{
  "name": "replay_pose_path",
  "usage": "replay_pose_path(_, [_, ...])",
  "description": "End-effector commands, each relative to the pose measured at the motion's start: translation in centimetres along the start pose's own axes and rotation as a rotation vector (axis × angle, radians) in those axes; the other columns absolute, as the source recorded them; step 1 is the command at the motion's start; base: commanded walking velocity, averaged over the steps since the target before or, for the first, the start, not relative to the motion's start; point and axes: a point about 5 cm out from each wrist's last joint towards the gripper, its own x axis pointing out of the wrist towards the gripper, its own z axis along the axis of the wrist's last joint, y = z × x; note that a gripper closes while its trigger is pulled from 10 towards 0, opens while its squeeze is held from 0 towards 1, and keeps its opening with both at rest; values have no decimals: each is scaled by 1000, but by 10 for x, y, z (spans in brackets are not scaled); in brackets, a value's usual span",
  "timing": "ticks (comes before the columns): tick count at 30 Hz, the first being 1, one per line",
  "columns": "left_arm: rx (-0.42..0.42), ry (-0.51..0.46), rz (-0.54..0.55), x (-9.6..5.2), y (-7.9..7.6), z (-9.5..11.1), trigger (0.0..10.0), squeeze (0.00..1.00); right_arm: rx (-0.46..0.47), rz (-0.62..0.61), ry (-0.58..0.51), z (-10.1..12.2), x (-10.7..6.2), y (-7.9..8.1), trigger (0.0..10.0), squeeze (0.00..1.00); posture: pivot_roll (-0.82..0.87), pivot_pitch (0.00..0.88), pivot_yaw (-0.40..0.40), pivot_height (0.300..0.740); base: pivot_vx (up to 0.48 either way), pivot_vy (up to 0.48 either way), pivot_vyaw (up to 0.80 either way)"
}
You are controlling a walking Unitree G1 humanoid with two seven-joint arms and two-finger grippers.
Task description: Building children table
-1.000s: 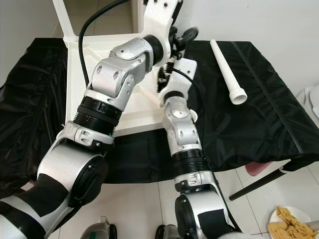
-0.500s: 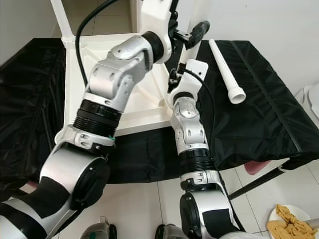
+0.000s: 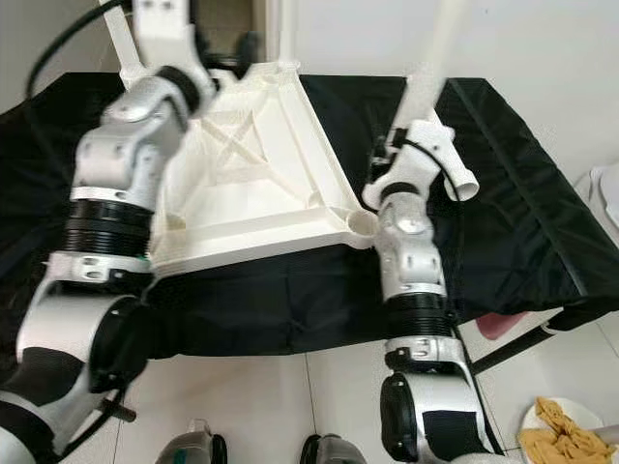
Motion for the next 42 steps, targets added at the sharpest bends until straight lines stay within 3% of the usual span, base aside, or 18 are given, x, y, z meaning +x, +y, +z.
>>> replay_pose_path(1, [86, 21, -49, -3, -4, -13, 10000, 0, -4, 31, -27, 5, -2, -1, 10000, 0, 30, 45, -23, 740, 0, 0, 0])
replay_pose_path(9, [208, 17, -293, -18, -38, -32, 10000, 0, -13, 50, -14, 5, -2, -11, 10000, 0, 28, 39, -25, 740, 0, 0, 0])
replay_pose_path(14, [162, 47, -523, -32, -69, -44, 10000, 0, -64, 63, -34, 8, 0, -19, 10000, 0, 35, 31, -31, 740, 0, 0, 0])
replay_pose_path(17, [161, 42, -565, -35, -77, -45, 10000, 0, -76, 67, -38, 9, 1, -21, 10000, 0, 35, 31, -31, 740, 0, 0, 0])
replay_pose_path(19, [179, 44, -649, -41, -91, -49, 10000, 0, -93, 82, -40, 9, 2, -22, 10000, 0, 38, 24, -35, 740, 0, 0, 0])
replay_pose_path(21, [179, 44, -649, -41, -91, -49, 10000, 0, -93, 82, -40, 9, 2, -22, 10000, 0, 38, 24, -35, 740, 0, 0, 0])
replay_pose_path(24, [202, 97, -762, -52, -111, -64, 10000, 0, -88, 115, -34, 9, 2, -21, 10000, 0, 39, 20, -35, 740, 0, 0, 0])
replay_pose_path(30, [213, 239, -852, -66, -126, -94, 10000, 0, -89, 140, -42, 10, -1, -18, 10000, 0, 35, 20, -27, 740, 0, 0, 0])
replay_pose_path(35, [267, 323, -829, -71, -128, -116, 10000, 0, -88, 149, -50, 11, -2, -17, 10000, 0, 34, 33, -21, 740, 0, 0, 0])
replay_pose_path(42, [267, 367, -819, -73, -128, -125, 10000, 0, -88, 147, -57, 13, -2, -17, 10000, 0, 36, 43, -21, 740, 0, 0, 0])
